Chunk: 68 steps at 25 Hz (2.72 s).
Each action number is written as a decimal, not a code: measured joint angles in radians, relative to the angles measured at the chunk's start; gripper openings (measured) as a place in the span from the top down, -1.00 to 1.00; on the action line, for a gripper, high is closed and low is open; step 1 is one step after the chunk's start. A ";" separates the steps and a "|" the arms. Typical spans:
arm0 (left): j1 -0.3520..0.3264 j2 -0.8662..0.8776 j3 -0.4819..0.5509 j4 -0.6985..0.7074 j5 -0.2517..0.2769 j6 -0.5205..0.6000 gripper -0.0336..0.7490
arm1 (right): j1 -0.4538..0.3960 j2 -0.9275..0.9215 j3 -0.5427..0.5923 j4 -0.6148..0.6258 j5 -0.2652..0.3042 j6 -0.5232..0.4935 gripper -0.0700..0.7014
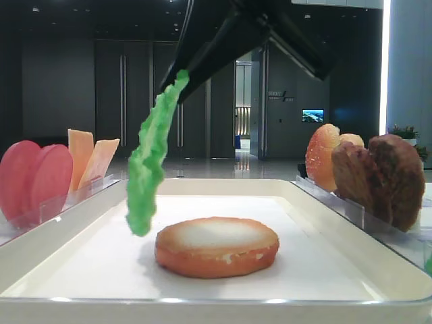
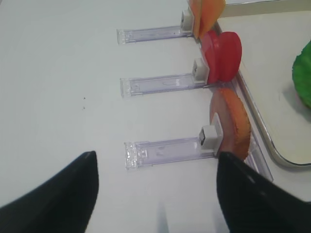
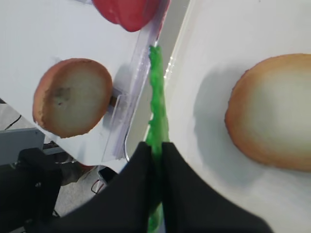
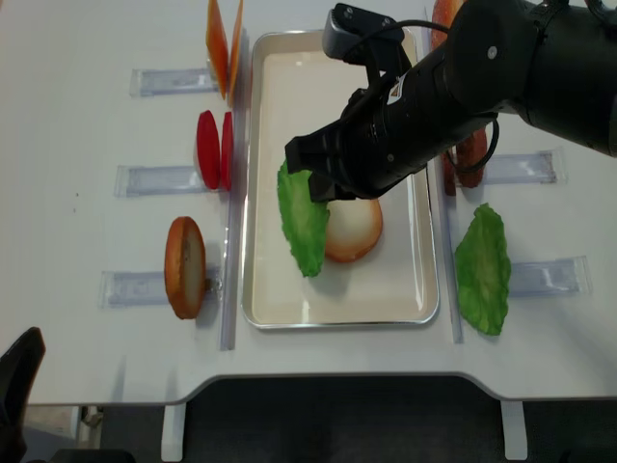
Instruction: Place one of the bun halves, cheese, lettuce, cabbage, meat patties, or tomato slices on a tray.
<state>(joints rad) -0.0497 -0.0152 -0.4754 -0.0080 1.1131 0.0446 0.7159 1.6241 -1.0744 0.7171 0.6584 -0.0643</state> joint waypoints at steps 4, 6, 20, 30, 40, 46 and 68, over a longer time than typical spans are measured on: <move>0.000 0.000 0.000 0.000 0.000 0.000 -0.57 | -0.036 0.020 0.000 0.037 0.007 -0.060 0.76; 0.000 0.000 0.000 0.000 0.000 0.000 -0.57 | -0.050 0.024 0.000 0.044 0.009 -0.080 0.76; 0.000 0.000 0.000 0.000 0.000 0.000 -0.57 | -0.067 0.087 0.000 0.045 0.008 -0.138 0.76; 0.000 0.000 0.000 0.000 0.000 0.000 -0.57 | -0.088 0.089 0.000 -0.132 0.009 -0.060 0.76; 0.000 0.000 0.000 0.000 0.000 0.000 -0.57 | -0.088 0.089 0.000 -0.200 0.004 -0.029 0.76; 0.000 0.000 0.000 0.000 0.000 0.000 -0.57 | -0.088 0.089 0.000 -0.214 -0.007 -0.028 0.71; 0.000 0.000 0.000 0.000 0.000 0.000 -0.57 | -0.088 0.069 -0.001 -0.547 0.051 0.286 -0.53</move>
<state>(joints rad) -0.0497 -0.0152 -0.4754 -0.0080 1.1131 0.0446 0.6282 1.6933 -1.0751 0.1703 0.7098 0.2216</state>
